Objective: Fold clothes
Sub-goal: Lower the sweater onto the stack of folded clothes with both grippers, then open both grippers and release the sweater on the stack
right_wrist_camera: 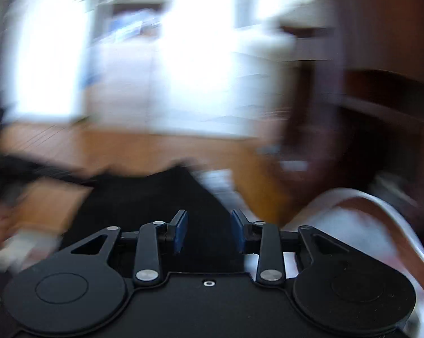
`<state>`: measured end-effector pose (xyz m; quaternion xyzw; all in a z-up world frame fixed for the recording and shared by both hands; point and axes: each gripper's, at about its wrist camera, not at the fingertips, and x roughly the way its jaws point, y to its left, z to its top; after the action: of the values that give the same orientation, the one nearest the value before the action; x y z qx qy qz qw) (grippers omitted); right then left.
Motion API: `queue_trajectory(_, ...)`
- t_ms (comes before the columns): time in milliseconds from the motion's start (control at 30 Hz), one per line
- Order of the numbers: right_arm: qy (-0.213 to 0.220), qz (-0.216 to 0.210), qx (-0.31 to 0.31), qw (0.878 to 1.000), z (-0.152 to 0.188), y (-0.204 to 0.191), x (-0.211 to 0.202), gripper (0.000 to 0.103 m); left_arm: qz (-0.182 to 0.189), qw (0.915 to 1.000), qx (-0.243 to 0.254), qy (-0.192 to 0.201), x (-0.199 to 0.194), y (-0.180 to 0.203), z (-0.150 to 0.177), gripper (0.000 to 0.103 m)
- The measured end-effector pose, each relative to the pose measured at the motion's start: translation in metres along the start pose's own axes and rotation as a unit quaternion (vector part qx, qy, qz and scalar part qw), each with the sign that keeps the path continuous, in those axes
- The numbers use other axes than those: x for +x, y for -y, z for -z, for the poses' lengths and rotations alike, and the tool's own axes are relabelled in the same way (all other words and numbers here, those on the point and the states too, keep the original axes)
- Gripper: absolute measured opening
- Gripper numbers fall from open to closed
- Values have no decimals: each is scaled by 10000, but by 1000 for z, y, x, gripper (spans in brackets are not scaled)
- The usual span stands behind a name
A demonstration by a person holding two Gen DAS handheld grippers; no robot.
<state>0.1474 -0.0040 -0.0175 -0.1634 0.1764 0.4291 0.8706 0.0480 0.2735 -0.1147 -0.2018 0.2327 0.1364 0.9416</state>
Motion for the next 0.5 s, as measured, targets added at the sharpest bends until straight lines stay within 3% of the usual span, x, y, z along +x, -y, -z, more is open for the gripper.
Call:
queue_trajectory(100,-94,-426,-80,9990,-12,5,36,35,53,9993,363,-11,5,21,5,60)
queue_trajectory(167,-356,-503,-220,9979,-20,7,67,36,117,9994,327,-39,5,23,6,61)
queue_trajectory(267,-560,109,-424,9975,-26,11,106,35,211,9996,154,-143,8,17,8,61)
queue_trajectory(400,-684,377,279,9966,-14,38,132,34,187,9992,252,-229,11,17,16,61)
queue_trajectory(500,-662,554,548,9948,-3,43,132,35,-50,9992,354,-184,12,19,22,61)
